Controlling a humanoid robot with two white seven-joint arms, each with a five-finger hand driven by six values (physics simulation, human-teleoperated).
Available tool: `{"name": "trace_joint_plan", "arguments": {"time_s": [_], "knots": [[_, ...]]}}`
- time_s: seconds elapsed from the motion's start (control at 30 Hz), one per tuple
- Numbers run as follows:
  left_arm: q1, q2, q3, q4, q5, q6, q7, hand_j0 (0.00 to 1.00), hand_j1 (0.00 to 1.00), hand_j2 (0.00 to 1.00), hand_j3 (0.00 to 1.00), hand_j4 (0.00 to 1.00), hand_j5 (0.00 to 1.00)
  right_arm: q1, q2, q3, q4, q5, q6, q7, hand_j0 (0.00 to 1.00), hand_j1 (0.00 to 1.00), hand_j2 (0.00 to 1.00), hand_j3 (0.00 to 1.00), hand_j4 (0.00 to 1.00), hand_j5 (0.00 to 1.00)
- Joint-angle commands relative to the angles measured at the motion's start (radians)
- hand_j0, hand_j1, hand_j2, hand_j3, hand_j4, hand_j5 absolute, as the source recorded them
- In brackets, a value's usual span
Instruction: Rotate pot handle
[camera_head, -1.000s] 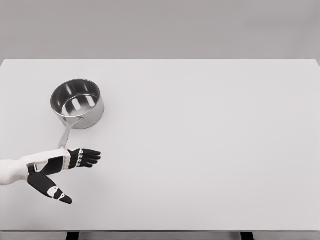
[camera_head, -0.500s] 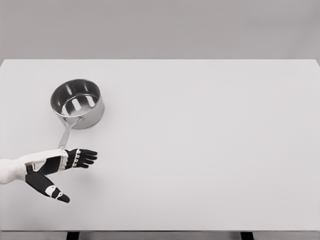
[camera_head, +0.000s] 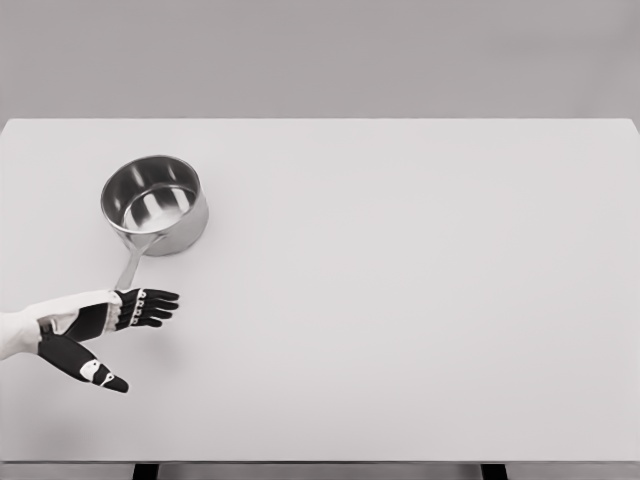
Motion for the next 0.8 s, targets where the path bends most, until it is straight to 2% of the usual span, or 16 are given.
{"name": "trace_joint_plan", "arguments": {"time_s": [0.0,0.33,0.77], "knots": [[0.0,0.002,0.001,0.009,0.007,0.0,0.0,1.0,1.0,1.0,1.0,1.0,1.0,0.0,0.0,0.001,0.0,0.0,0.0,0.0,1.0,1.0,1.0,1.0,1.0,1.0],[0.009,0.021,0.006,0.032,0.008,-0.001,0.0,1.0,1.0,1.0,1.0,1.0,1.0,0.0,0.0,0.001,0.0,0.0,0.0,0.0,1.0,1.0,1.0,1.0,1.0,1.0],[0.009,0.044,0.045,0.044,0.007,-0.003,0.0,1.0,1.0,1.0,1.0,1.0,1.0,0.0,0.0,0.001,0.0,0.0,0.0,0.0,1.0,1.0,1.0,1.0,1.0,1.0]]}}
